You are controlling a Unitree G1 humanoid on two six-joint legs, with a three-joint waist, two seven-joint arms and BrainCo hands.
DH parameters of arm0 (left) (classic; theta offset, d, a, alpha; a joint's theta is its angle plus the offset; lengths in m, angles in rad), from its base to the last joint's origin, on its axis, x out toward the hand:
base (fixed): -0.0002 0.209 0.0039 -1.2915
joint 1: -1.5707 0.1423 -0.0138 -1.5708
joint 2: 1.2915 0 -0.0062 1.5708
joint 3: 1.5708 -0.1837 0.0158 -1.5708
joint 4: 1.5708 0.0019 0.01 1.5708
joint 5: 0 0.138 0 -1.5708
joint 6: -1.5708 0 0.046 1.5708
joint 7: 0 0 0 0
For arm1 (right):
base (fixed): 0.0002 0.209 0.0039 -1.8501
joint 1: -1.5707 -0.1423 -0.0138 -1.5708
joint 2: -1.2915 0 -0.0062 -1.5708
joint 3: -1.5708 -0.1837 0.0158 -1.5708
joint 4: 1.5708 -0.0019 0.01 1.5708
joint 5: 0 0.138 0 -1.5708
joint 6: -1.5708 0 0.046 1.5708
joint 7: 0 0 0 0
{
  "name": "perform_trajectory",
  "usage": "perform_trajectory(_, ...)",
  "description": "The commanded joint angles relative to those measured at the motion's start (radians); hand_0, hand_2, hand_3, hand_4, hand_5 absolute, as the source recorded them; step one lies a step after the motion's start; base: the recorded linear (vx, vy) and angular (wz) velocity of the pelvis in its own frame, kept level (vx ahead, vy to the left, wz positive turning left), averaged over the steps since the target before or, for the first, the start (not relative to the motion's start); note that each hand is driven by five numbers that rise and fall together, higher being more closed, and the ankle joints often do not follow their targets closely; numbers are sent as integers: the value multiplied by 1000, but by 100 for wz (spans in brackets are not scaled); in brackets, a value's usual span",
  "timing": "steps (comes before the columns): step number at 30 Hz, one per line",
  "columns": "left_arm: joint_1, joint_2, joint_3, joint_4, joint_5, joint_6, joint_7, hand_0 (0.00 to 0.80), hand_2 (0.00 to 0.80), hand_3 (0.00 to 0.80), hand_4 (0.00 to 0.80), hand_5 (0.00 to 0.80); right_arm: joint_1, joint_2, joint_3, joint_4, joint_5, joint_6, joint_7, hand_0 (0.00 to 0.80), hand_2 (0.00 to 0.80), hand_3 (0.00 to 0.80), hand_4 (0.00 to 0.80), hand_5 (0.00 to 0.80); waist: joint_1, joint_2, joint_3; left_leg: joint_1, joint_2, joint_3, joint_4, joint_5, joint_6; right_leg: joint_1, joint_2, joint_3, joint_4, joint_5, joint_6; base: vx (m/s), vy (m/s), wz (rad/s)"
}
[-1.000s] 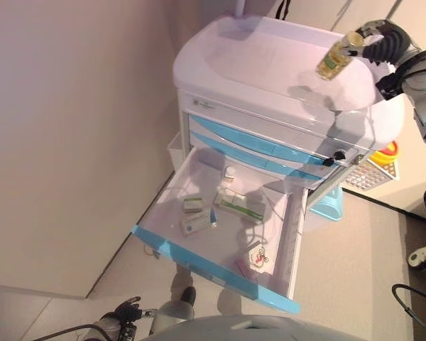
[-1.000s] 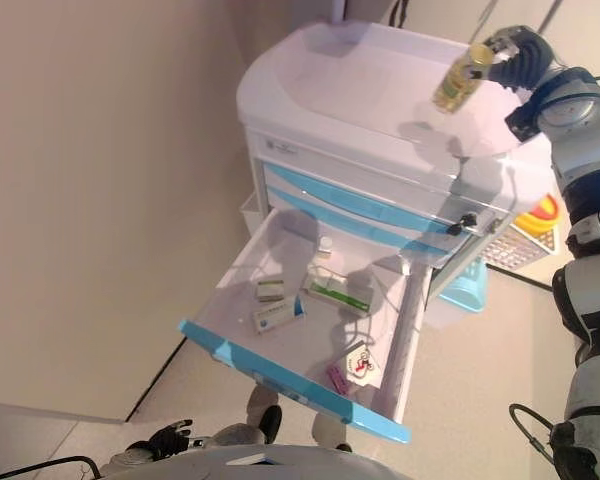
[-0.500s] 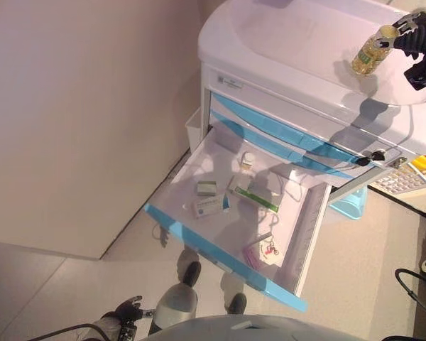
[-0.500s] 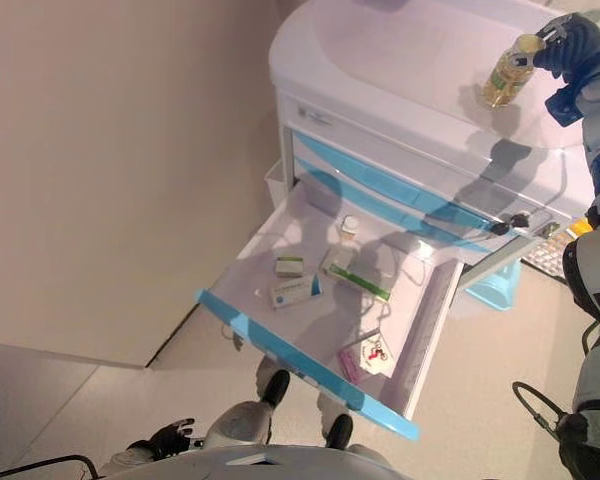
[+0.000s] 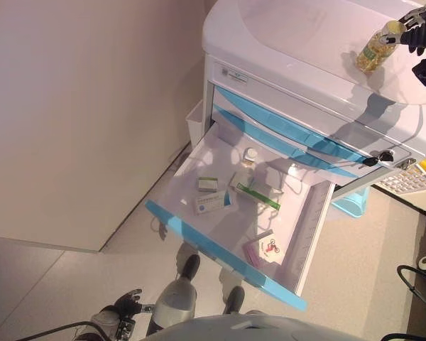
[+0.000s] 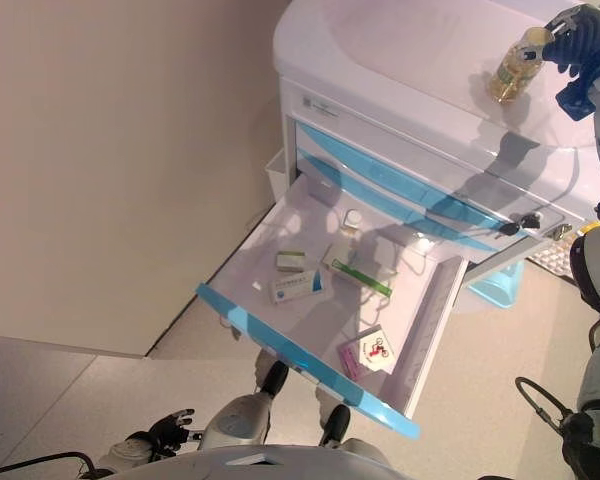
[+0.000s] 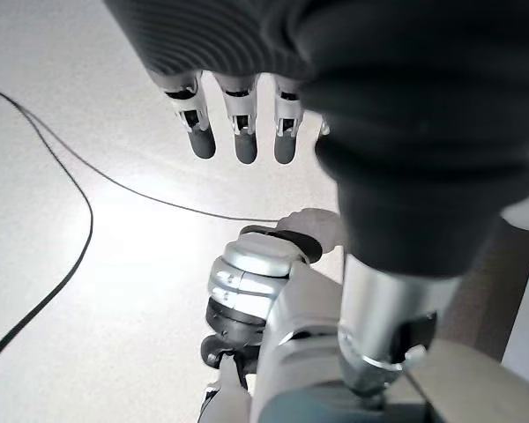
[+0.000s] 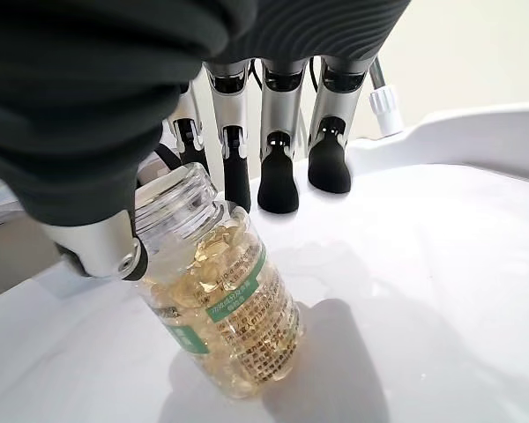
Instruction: Open the drawer and pick up the medicine
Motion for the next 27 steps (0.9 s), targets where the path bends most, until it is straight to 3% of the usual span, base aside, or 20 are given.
perform_trajectory(1,18,32,-33,-1,-26,-21,-11,0,0,0,0,0,-106,-71,109,-30,8,-27,-4,0,0,0,0,0,4,-23,-13,39,-25,47,16,-114,24,-47,-36,42,69,30,33,3,-13,-7)
perform_trajectory(21,30,35,-27,16,25,-2,-32,0,0,0,0,0,-83,-129,41,-51,101,-74,-97,0,0,0,0,0,-38,-26,-68,78,-22,96,12,-135,24,-30,-38,78,54,40,48,-5,-10,-7)
perform_trajectory(25,28,31,-35,19,44,4,-34,0,0,0,0,0,-25,-149,-22,-84,169,-113,-145,0,0,0,0,0,-59,-21,-79,89,-21,116,15,-144,28,-29,-39,96,59,40,51,-35,-14,-22)
perform_trajectory(27,29,25,-39,22,59,6,-37,0,0,0,0,0,36,-160,-92,-132,219,-164,-227,0,0,0,0,0,-75,-16,-84,96,-21,127,19,-151,31,-29,-40,110,64,40,54,-22,-21,-27)
